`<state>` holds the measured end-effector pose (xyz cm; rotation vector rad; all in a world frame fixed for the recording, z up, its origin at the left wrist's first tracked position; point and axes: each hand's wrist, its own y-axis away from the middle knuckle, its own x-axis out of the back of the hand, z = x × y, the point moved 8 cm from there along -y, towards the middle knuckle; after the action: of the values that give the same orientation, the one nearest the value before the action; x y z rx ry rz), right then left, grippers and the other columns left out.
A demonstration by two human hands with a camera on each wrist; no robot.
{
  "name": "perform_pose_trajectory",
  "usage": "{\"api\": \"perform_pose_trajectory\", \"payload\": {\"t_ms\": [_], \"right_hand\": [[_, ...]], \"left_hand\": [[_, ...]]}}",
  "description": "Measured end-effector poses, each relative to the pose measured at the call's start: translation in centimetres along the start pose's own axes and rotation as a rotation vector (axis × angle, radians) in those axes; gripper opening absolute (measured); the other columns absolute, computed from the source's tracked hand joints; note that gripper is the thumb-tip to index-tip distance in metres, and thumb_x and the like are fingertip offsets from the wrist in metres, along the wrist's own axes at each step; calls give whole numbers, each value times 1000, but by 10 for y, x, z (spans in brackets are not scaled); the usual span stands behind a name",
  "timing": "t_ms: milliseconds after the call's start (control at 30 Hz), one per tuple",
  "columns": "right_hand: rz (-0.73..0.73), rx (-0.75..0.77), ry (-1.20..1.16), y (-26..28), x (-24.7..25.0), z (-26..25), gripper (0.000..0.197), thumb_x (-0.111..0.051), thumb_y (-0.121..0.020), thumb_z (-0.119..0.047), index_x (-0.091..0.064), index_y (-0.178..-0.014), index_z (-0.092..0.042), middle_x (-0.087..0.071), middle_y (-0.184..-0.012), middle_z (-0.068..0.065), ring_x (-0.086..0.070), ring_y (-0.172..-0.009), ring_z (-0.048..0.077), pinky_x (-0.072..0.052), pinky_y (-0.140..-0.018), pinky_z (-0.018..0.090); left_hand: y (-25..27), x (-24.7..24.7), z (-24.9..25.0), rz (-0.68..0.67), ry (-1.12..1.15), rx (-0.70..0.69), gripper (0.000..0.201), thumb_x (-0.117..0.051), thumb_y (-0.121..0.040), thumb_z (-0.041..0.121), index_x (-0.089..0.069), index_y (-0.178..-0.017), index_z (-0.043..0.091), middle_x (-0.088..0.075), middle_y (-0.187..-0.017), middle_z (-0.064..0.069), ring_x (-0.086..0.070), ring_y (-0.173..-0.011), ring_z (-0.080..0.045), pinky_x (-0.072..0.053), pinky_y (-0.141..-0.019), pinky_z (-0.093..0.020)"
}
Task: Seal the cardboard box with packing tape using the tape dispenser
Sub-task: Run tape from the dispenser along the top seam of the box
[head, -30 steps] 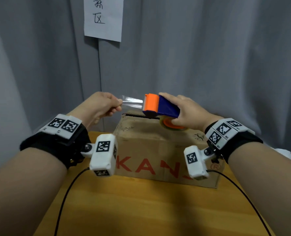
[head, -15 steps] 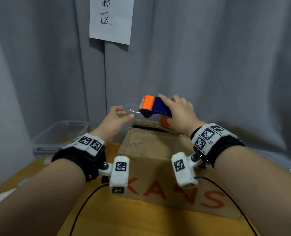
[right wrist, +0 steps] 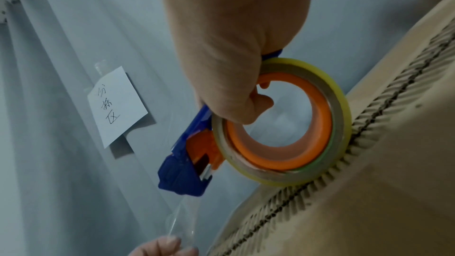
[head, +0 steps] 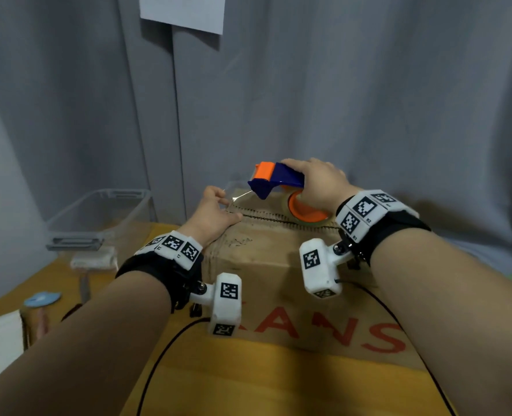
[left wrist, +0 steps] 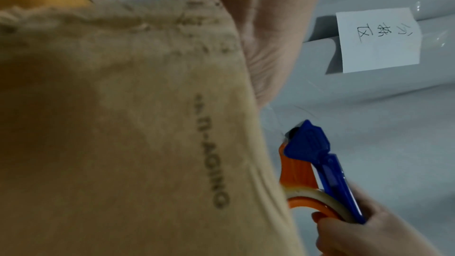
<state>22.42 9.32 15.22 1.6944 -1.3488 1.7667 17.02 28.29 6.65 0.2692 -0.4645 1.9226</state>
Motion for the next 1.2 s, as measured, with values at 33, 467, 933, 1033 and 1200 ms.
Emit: {"api": "perform_pose_trajectory", "payload": {"t_ms": [33,467,933,1033,1200], "right_hand": [[-13,6,-16,4,3,0,56,-56,-82,-29,-40,-133,-46,-56,-106,1,-54,-103,32,-42,-87,42],[-57,14,-106,85,33,5,71,-54,-65,-27,-41,-131,-50,-48,-99,-2,-52,-95,26,-44,-90,44],[-114,191,259,95,39,-32,65,-51,-80,-19,-34,-137,-46,-52,-116,4,-46,-109,31,-30,-86,37],[-121,236,354,89,34,-43,64,-47,-82,-17,-34,-137,-47,-53,-116,3,-47,-108,30,-30,-81,36],[-163,267,432,87,31,-55,60,-49,-86,-28,-31,-141,-45,-51,-115,4,-46,-111,30,-32,-85,38]], "left_hand": [[4,-1,1,3,0,-8,52,-72,-80,13,-33,-115,16,-47,-116,-4,-53,-113,-24,-45,-99,-40],[91,-19,23,82,20,-64,49,-76,-74,16,-35,-100,23,-47,-108,-2,-58,-103,-24,-50,-90,-43],[100,32,26,110,53,187,30,-63,-88,23,-53,-62,12,-53,-62,-1,-38,-51,-13,-30,-48,-24],[102,31,12,83,23,265,32,-65,-87,26,-52,-60,12,-50,-62,-3,-35,-50,-14,-29,-47,-23],[107,22,8,78,67,271,32,-69,-82,36,-61,-79,5,-57,-72,-4,-55,-63,-17,-47,-61,-30]]}}
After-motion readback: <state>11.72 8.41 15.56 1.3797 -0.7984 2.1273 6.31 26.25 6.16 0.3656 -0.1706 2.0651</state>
